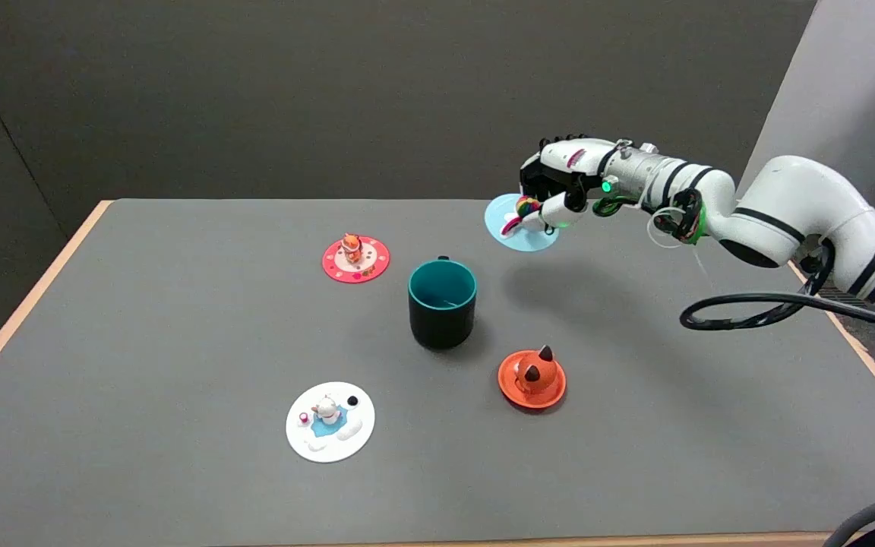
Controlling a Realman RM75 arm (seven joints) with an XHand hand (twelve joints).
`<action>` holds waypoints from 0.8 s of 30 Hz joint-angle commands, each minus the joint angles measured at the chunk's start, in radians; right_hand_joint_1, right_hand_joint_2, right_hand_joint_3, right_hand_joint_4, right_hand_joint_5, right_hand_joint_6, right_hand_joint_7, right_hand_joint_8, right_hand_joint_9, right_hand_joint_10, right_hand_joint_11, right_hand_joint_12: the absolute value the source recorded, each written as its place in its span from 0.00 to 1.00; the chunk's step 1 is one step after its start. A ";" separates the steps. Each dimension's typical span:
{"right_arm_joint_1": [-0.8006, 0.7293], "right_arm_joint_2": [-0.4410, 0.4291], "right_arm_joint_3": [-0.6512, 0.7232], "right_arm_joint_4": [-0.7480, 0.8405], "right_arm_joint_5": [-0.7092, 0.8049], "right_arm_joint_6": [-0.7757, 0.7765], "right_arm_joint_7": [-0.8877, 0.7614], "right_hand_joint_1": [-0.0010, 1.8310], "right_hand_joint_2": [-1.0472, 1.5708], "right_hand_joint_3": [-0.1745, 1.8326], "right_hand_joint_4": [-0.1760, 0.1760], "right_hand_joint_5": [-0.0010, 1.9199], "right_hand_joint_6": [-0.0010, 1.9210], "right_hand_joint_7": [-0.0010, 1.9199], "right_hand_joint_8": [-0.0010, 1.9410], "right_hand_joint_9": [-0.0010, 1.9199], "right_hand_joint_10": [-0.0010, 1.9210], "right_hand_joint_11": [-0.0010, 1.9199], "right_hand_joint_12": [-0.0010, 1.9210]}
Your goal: Place the cup lid with blue sky onto the cup.
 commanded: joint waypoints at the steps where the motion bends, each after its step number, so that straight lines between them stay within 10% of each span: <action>1: 0.010 0.045 0.022 -0.283 0.001 0.155 0.040 0.56 0.81 0.22 0.58 0.43 0.66 0.30 0.70 0.26 0.76 0.32 0.63; 24: -0.043 -0.039 0.011 -0.370 0.069 0.154 0.045 0.57 0.80 0.22 0.53 0.45 0.62 0.33 0.70 0.29 0.77 0.33 0.65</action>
